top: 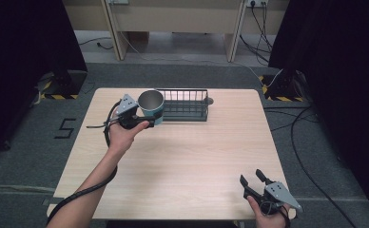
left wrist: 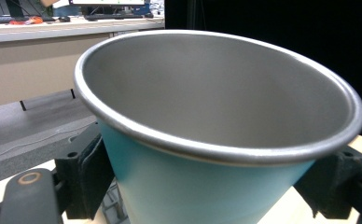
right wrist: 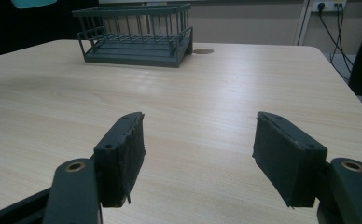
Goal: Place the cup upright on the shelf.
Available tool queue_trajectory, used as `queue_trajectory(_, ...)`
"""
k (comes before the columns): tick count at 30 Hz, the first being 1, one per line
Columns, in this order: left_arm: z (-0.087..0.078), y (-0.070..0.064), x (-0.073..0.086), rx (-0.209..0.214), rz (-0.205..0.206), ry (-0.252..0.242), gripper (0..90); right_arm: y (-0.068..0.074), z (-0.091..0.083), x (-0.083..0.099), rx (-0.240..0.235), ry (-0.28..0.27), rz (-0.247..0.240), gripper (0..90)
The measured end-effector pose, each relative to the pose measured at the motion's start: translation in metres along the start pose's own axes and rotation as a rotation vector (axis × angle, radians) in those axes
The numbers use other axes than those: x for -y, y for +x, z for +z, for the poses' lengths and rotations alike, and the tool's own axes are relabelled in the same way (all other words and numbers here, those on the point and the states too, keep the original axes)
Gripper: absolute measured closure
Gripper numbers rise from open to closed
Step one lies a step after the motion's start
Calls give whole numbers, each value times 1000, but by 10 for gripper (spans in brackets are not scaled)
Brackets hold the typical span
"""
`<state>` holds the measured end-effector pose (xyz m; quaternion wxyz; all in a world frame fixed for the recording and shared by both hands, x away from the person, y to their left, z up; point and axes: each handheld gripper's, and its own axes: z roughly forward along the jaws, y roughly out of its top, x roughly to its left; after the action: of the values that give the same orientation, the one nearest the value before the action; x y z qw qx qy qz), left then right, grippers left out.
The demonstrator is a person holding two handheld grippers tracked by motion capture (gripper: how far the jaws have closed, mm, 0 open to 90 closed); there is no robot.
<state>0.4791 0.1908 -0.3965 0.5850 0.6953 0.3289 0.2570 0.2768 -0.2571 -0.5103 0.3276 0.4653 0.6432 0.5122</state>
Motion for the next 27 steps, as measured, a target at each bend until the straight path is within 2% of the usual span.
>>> queue_trajectory(27,43,-1,-13,6,3,28,156,-1,0,0,-3,-4,9,342)
